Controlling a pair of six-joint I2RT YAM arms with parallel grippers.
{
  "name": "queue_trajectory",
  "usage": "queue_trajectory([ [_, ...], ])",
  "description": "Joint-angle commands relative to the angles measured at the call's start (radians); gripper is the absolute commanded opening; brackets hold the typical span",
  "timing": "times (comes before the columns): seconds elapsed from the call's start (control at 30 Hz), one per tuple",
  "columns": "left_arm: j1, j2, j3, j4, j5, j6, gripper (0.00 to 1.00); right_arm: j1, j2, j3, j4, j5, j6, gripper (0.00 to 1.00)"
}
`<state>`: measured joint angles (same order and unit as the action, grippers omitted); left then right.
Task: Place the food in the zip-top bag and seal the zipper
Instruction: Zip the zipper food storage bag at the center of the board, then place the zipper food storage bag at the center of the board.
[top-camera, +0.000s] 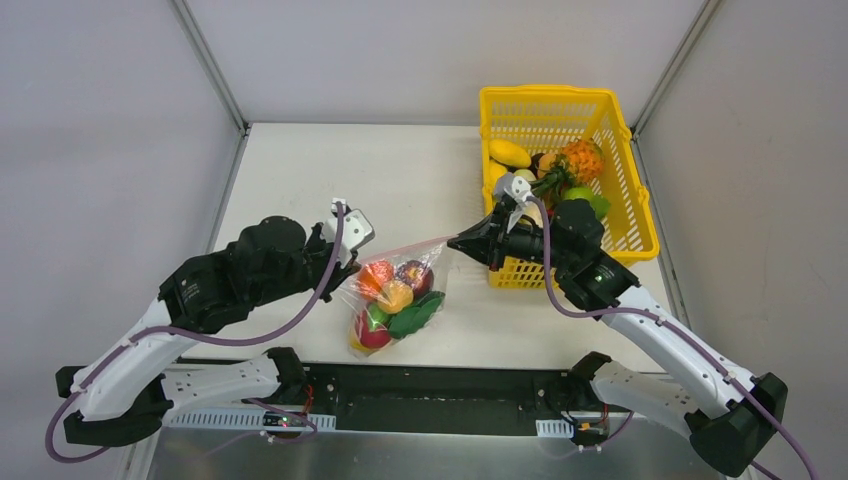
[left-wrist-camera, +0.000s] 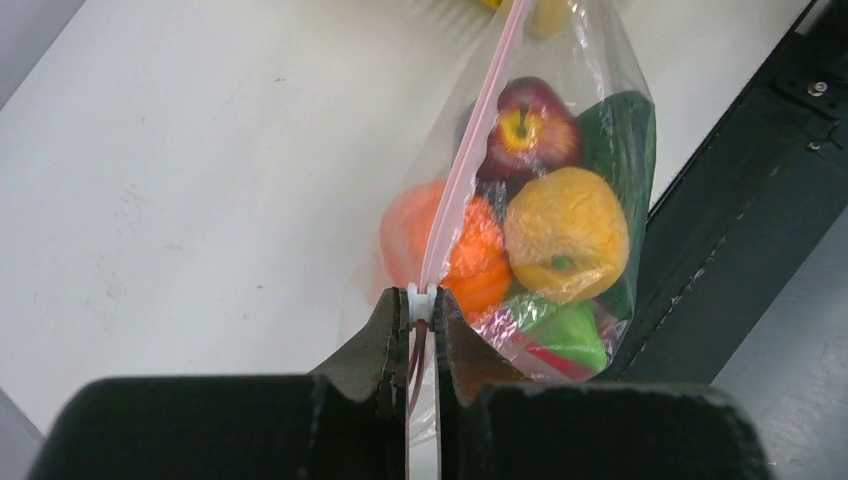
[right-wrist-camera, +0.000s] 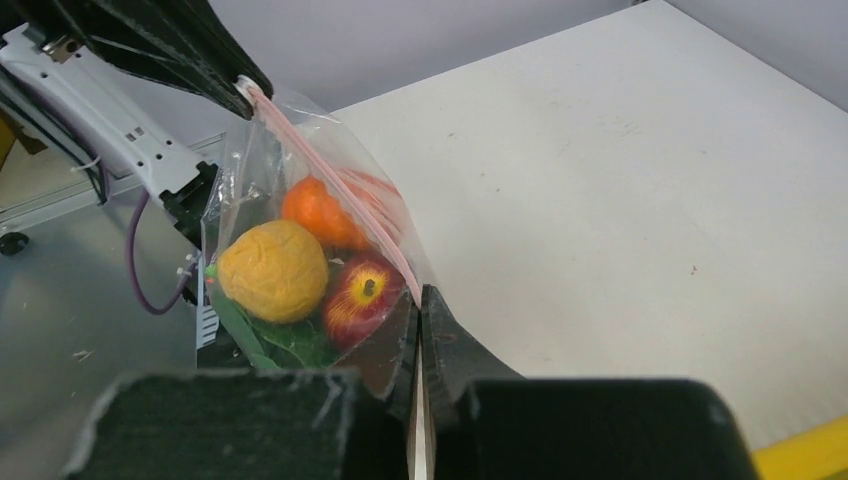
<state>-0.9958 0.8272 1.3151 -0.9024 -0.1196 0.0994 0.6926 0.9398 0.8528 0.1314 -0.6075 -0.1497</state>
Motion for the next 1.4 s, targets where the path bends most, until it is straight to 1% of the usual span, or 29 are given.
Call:
queue_trajectory([
  [0.0, -0.004, -0.054, -0.002, -0.094, -0.148, -0.019, 0.0, -0.02, -0.025, -0.002, 0.074, 0.162, 0.031, 0.0],
  [0.1, -0.004, -0.071, -0.004, -0.113, -0.193, -0.025, 0.0, -0.028, -0.026, -0.009, 0.084, 0.215, 0.046, 0.0],
  [0.27, -0.004, -0.069, -0.012, -0.152, -0.287, -0.033, 0.0, -0.04, -0.026, -0.022, 0.112, 0.215, 0.067, 0.0],
  [0.43, -0.003, -0.079, -0.022, -0.153, -0.338, -0.039, 0.0, -0.046, -0.023, -0.023, 0.122, 0.218, 0.079, 0.0],
  [0.6, -0.003, -0.075, -0.04, -0.131, -0.45, -0.057, 0.0, -0.051, -0.002, -0.012, 0.125, 0.164, 0.086, 0.0],
  [0.73, -0.003, -0.058, -0.057, -0.12, -0.507, -0.07, 0.0, -0.053, 0.023, 0.0, 0.128, 0.151, 0.094, 0.0],
  [0.8, -0.003, -0.058, -0.059, -0.102, -0.512, -0.078, 0.01, -0.053, 0.038, 0.01, 0.141, 0.136, 0.1, 0.0],
  [0.83, -0.004, -0.059, -0.061, -0.084, -0.512, -0.083, 0.09, -0.052, 0.054, 0.025, 0.145, 0.127, 0.104, 0.0],
  [0.87, -0.003, -0.06, -0.062, -0.066, -0.509, -0.086, 0.18, -0.052, 0.074, 0.048, 0.144, 0.119, 0.107, 0.0],
  [1.0, -0.002, -0.064, -0.052, 0.011, -0.535, -0.097, 0.66, -0.061, 0.204, 0.191, 0.137, 0.09, 0.096, 0.0],
  [1.03, 0.001, -0.066, -0.048, 0.03, -0.545, -0.13, 0.75, -0.065, 0.258, 0.242, 0.125, 0.081, 0.091, 0.0],
  [1.07, 0.006, -0.069, -0.043, 0.048, -0.549, -0.14, 0.82, -0.071, 0.303, 0.292, 0.121, 0.07, 0.089, 0.0],
  [1.17, 0.017, -0.081, -0.032, 0.092, -0.555, -0.158, 0.98, -0.093, 0.445, 0.477, 0.11, 0.009, 0.103, 0.0],
  [1.27, 0.024, -0.103, -0.029, 0.132, -0.591, -0.173, 0.99, -0.104, 0.583, 0.678, 0.06, -0.028, 0.126, 0.0],
  [1.37, 0.029, -0.133, -0.042, 0.166, -0.62, -0.173, 0.99, -0.105, 0.692, 0.837, 0.033, -0.051, 0.125, 0.0],
])
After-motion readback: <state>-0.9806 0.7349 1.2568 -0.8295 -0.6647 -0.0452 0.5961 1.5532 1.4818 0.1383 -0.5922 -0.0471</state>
